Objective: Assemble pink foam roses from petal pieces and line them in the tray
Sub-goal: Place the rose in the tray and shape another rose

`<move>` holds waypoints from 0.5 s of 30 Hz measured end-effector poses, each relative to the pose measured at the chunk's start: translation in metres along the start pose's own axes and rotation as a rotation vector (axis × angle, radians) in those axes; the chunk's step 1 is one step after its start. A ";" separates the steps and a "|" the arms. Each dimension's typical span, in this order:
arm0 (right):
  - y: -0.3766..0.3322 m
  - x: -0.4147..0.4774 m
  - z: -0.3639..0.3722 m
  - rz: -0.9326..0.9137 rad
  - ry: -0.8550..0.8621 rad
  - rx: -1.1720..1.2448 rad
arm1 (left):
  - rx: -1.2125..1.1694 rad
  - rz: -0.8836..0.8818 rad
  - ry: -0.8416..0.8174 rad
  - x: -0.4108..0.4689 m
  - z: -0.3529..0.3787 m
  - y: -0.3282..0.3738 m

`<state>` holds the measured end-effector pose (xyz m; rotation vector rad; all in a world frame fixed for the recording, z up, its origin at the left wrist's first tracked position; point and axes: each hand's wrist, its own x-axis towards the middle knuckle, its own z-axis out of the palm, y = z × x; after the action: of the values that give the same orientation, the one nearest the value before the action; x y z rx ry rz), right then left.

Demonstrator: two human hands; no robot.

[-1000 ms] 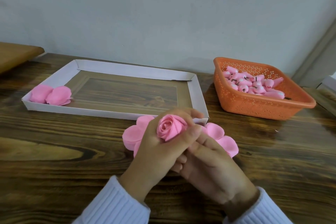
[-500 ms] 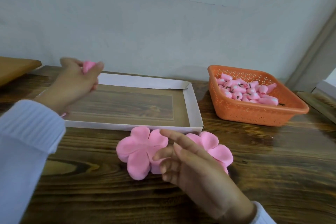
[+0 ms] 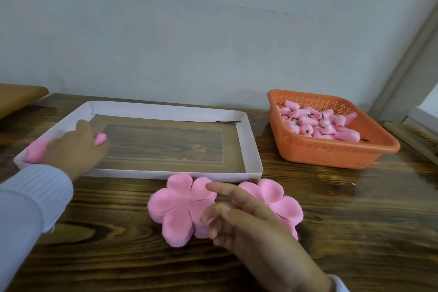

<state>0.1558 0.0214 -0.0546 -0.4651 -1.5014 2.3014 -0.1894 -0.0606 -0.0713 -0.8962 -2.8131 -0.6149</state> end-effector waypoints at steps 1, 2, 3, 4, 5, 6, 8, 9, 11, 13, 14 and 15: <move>0.000 0.000 0.000 -0.008 0.008 0.004 | -0.018 -0.015 -0.016 0.001 0.001 -0.002; 0.000 0.000 -0.001 -0.013 0.016 0.007 | -0.052 -0.022 -0.021 0.002 0.001 -0.003; 0.000 0.001 -0.002 -0.016 0.024 0.009 | -0.095 -0.011 -0.017 0.003 0.002 -0.005; 0.000 0.002 -0.002 -0.014 0.030 0.010 | -0.116 0.002 -0.012 0.005 0.003 -0.008; 0.000 0.003 -0.002 -0.009 0.033 0.010 | -0.109 0.013 -0.002 0.006 0.004 -0.011; 0.001 0.003 -0.002 -0.003 0.034 0.008 | -0.068 0.012 0.016 0.007 0.005 -0.015; 0.001 0.004 -0.002 0.013 0.036 0.004 | 0.026 0.014 0.031 0.013 0.008 -0.024; 0.001 0.004 -0.002 0.018 0.036 0.003 | 0.046 0.020 0.015 0.017 0.011 -0.029; 0.001 0.004 -0.002 0.018 0.035 -0.001 | 0.077 0.036 -0.020 0.032 0.020 -0.045; 0.001 0.004 -0.002 0.015 0.035 -0.006 | 0.141 0.047 -0.004 0.052 0.032 -0.067; 0.001 0.004 -0.002 0.016 0.036 -0.007 | 0.157 0.049 0.005 0.059 0.037 -0.077; 0.001 0.004 -0.003 0.018 0.035 -0.009 | 0.163 0.060 0.006 0.065 0.042 -0.086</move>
<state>0.1532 0.0252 -0.0565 -0.5208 -1.4971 2.2887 -0.2922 -0.0726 -0.1229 -0.9418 -2.7711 -0.3733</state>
